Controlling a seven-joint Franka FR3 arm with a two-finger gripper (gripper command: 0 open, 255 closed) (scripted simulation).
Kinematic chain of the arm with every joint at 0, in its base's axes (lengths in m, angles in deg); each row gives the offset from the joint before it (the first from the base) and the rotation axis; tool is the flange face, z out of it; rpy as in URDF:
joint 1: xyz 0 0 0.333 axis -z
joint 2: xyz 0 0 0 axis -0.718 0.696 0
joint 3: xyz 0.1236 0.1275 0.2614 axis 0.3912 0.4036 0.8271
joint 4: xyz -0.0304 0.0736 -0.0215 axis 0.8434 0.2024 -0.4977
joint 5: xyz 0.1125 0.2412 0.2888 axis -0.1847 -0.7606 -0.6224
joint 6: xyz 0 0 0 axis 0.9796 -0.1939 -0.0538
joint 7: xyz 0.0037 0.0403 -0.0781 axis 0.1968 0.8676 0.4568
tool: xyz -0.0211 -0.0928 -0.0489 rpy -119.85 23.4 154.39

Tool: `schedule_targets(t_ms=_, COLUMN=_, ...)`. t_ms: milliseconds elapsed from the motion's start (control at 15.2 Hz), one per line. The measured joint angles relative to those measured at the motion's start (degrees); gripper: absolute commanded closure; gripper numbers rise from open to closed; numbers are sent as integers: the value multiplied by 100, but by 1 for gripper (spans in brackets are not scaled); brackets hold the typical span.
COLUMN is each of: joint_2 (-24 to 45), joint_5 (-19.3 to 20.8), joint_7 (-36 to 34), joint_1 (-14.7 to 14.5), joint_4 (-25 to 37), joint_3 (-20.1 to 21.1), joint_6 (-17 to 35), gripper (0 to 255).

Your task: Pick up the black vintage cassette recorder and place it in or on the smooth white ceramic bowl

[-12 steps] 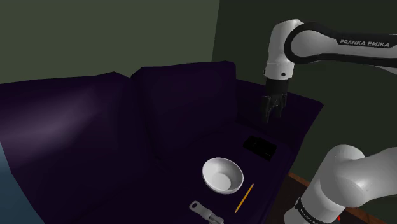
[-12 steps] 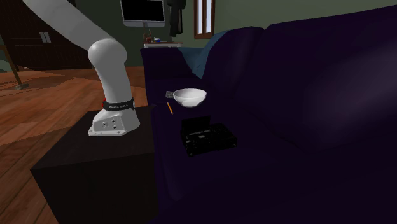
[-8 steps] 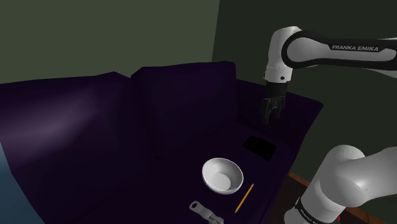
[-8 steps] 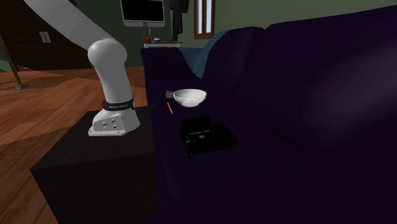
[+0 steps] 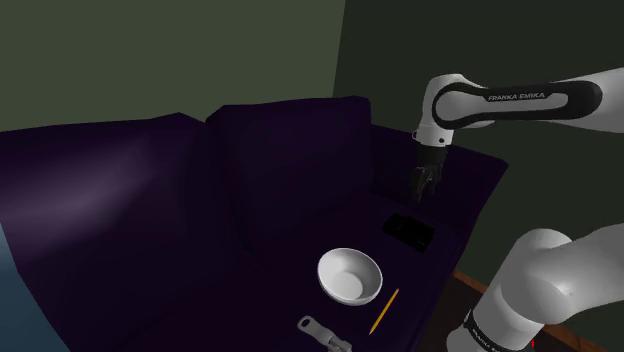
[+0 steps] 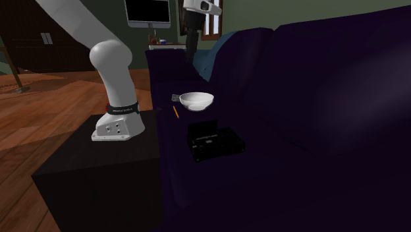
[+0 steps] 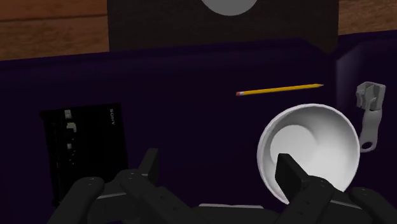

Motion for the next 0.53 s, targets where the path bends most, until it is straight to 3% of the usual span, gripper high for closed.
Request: schedule_targets(t_ms=528, joint_2=1277, joint_5=147, joint_7=1361, joint_1=43, joint_4=66, joint_3=-1069, joint_6=1190, gripper=0)
